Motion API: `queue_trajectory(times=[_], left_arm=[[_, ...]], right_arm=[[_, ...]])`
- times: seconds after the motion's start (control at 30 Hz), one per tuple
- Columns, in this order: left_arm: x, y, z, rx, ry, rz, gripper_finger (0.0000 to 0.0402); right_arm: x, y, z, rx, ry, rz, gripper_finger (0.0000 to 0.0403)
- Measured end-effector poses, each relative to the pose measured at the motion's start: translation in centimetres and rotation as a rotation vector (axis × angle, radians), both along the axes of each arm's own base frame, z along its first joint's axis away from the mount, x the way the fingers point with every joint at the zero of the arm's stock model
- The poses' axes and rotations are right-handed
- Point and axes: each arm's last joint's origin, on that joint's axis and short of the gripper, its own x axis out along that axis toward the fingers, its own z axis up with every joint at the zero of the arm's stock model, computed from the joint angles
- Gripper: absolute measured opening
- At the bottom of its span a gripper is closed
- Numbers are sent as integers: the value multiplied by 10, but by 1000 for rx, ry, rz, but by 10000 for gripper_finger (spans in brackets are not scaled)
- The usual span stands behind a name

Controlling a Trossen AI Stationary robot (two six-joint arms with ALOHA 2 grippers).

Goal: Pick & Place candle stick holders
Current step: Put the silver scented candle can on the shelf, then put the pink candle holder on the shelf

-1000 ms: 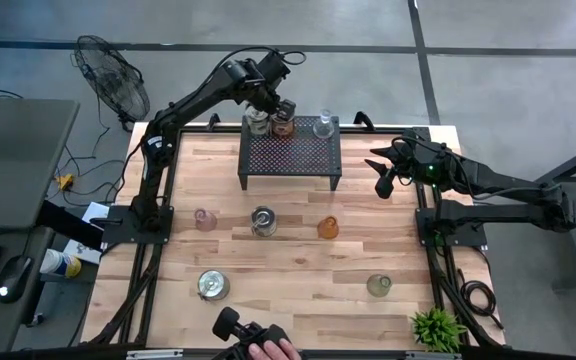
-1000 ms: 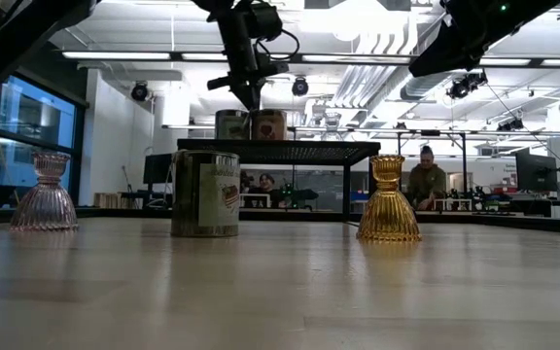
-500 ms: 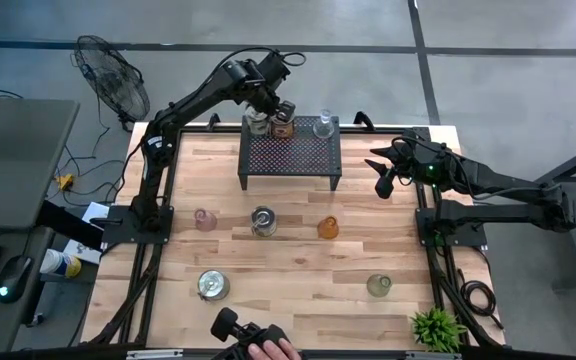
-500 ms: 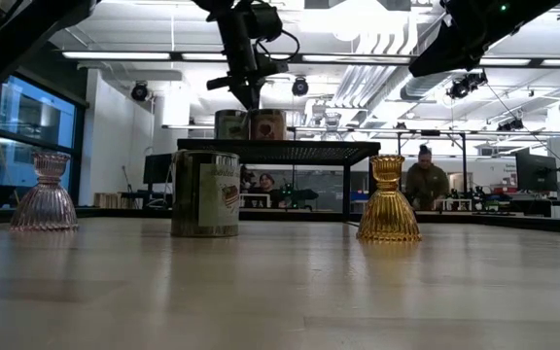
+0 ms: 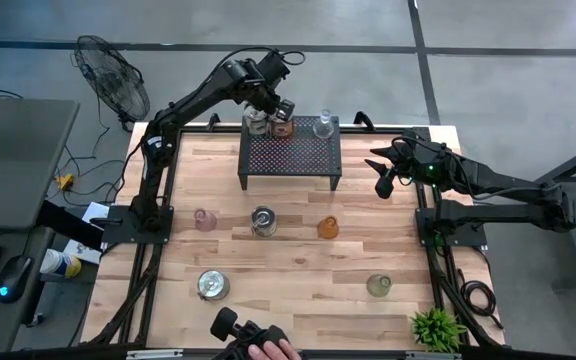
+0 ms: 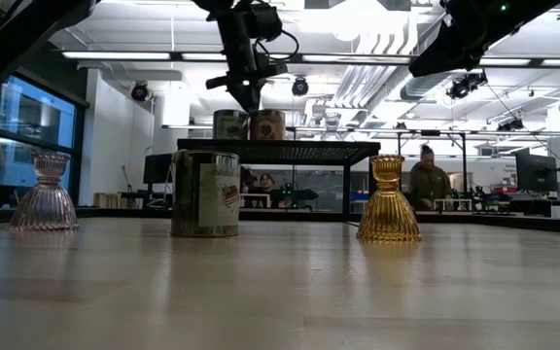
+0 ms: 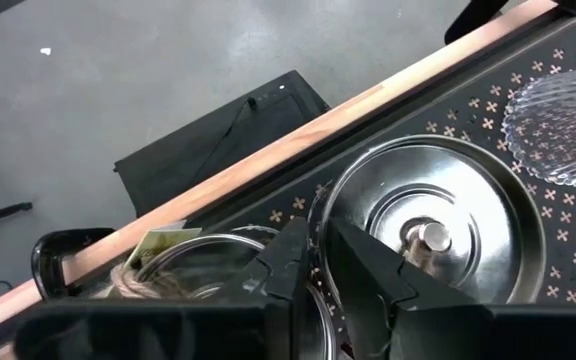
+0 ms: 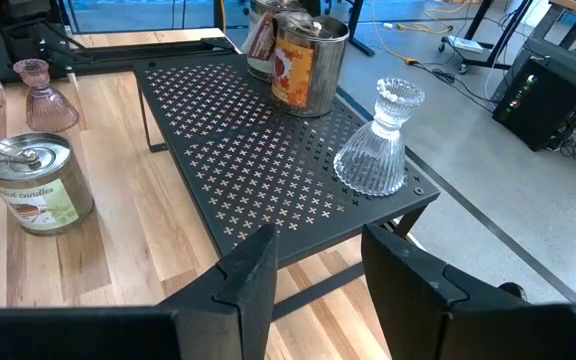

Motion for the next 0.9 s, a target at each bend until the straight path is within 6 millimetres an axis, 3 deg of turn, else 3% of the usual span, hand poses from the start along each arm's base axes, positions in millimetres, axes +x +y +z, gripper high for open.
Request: queue_trajectory(times=[0.47,0.9], left_arm=[[5,-3,5,29,-32,-86,58],[-17,-34,57,198,-80,-226,58]], right_arm=[[0,0,0,0,0,0,139],[0,0,0,0,0,0,139]])
